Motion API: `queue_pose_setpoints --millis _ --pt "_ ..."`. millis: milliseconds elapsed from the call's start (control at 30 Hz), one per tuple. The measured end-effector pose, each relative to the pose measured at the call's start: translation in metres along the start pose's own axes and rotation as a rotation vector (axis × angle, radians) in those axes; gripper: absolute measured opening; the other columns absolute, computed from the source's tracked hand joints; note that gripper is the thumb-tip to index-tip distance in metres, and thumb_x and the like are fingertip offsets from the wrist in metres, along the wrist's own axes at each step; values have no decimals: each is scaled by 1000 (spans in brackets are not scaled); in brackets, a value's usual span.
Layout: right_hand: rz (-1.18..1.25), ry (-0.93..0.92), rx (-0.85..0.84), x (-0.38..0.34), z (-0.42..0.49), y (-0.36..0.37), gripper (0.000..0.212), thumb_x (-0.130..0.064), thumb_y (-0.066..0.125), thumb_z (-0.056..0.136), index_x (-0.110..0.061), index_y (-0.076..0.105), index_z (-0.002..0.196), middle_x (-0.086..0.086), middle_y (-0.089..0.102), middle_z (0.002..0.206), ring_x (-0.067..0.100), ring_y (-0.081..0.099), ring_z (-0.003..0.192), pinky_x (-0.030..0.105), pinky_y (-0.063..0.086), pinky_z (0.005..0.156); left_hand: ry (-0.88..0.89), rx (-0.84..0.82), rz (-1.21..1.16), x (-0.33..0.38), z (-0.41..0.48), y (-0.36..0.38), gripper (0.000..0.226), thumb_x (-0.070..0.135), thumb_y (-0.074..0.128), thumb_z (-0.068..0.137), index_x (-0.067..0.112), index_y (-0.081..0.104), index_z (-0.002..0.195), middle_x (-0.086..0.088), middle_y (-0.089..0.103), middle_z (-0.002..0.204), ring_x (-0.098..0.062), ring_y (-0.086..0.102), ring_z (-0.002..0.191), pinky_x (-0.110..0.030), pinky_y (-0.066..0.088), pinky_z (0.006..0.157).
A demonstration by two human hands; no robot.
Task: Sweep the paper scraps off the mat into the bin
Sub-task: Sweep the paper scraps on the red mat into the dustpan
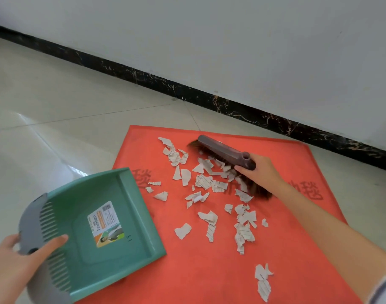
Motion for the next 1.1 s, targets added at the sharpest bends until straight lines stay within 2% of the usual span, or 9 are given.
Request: queue_pose_setpoints --millis 133,200,333,467,567,633,767,900,1100 --pt "47 8 116 10 -20 -27 43 -38 74 81 -15 63 116 -6 62 88 12 56 81 17 38 63 107 -31 -24 121 -216 1 107 35 95 52 9 40 140 -24 53 136 -45 56 112 -59 47 92" --pt "49 69 256 20 -16 -46 41 -39 73 82 -17 64 115 -2 65 88 15 58 83 26 42 66 131 -130 10 136 -241 4 129 52 92 31 5 40 139 -25 56 130 -42 59 98 -57 49 86" --pt "-164 182 331 26 -1 -56 42 -40 65 87 -18 60 123 9 71 103 31 64 94 35 50 70 170 -75 27 136 -242 7 142 61 73 9 5 43 136 -27 59 126 -36 57 88 -57 50 85" --pt "-65 257 248 30 -5 -27 43 -36 68 87 -13 61 122 13 70 105 32 63 96 32 46 72 176 -49 34 134 -242 12 140 63 76 11 8 44 135 -26 61 123 -39 62 91 -59 52 84" --pt "-41 199 121 21 -12 -12 47 -40 70 85 -15 61 123 8 69 98 27 62 90 37 51 75 167 -27 38 135 -247 12 125 56 87 27 5 45 133 -27 60 122 -37 59 90 -57 51 85" --pt "-11 164 168 13 -16 -16 47 -39 71 84 -16 60 125 2 65 90 21 59 84 37 50 74 150 -3 34 131 -244 8 116 53 91 35 3 47 131 -27 61 121 -35 56 88 -56 50 84" --pt "44 212 334 8 -6 -29 43 -35 68 87 -14 60 123 6 67 93 27 63 90 34 49 71 123 17 -13 119 -238 0 112 51 84 23 11 50 122 -21 61 110 -37 59 91 -53 51 83" --pt "-66 234 232 2 -2 -13 43 -37 66 87 -13 61 122 12 70 103 31 64 94 33 49 71 90 15 -28 118 -238 0 105 37 95 43 5 47 130 -23 60 118 -36 56 92 -57 50 88" --pt "-81 31 49 -40 -28 26 37 -35 68 87 -18 63 119 4 71 94 23 66 82 35 53 67 142 40 18 124 -243 3 114 61 78 22 10 52 121 -16 60 103 -38 61 89 -54 53 79"
Point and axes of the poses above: each hand's wrist, its own z-axis towards the middle knuckle, its own y-axis out of the palm, x = y × z, the point moved 4 cm from there along z, towards the middle knuckle
